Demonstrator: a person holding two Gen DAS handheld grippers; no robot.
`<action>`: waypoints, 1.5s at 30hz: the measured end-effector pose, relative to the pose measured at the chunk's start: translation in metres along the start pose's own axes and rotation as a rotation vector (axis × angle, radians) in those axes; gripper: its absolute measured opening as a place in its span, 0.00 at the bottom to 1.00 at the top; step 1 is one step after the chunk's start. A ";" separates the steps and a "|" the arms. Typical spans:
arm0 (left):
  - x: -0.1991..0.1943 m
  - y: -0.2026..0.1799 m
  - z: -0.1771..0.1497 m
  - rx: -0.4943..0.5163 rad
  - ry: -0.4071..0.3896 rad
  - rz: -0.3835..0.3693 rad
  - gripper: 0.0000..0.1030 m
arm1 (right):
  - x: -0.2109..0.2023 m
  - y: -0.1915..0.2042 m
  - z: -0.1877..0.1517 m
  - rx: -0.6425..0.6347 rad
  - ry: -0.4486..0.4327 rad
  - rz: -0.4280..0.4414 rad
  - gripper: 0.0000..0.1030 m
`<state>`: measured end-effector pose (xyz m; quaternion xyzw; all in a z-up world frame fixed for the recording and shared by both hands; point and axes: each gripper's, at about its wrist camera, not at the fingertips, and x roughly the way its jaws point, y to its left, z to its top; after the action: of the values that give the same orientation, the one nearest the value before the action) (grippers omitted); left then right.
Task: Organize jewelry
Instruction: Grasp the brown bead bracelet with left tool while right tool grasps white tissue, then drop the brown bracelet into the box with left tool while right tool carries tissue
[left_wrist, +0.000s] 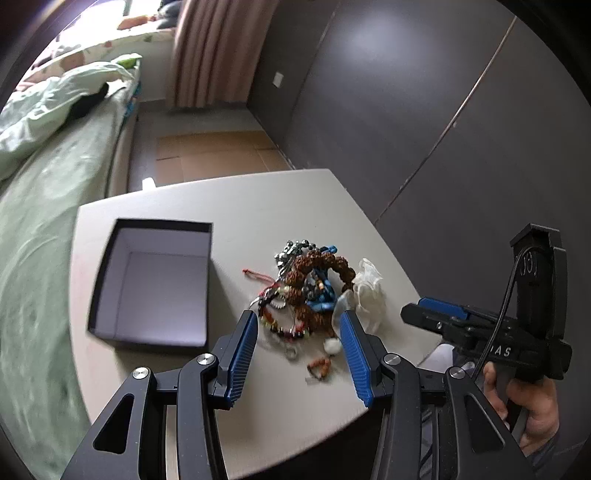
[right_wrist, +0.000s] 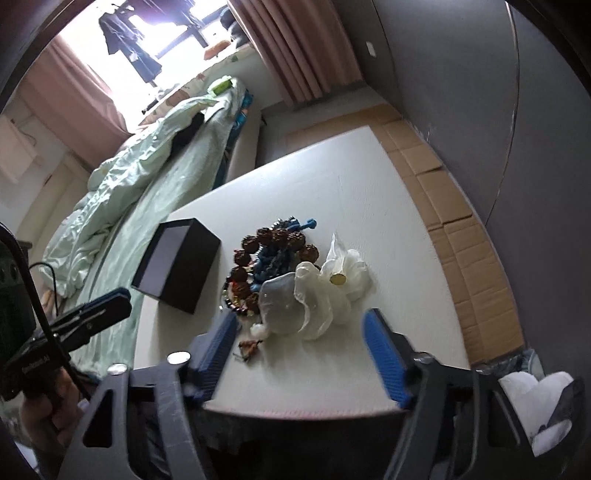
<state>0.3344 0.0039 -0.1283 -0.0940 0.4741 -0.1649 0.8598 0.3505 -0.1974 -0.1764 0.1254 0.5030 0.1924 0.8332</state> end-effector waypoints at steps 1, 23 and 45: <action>0.007 0.001 0.004 0.001 0.015 -0.006 0.47 | 0.003 -0.002 0.001 0.008 0.007 0.001 0.62; 0.106 0.017 0.024 0.018 0.144 -0.084 0.20 | 0.065 -0.019 0.019 0.046 0.095 -0.030 0.40; 0.004 0.004 0.035 0.006 -0.137 -0.165 0.19 | -0.004 0.002 0.012 0.075 -0.166 0.185 0.04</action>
<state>0.3668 0.0061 -0.1139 -0.1413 0.4046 -0.2297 0.8738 0.3589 -0.1975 -0.1665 0.2179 0.4253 0.2385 0.8454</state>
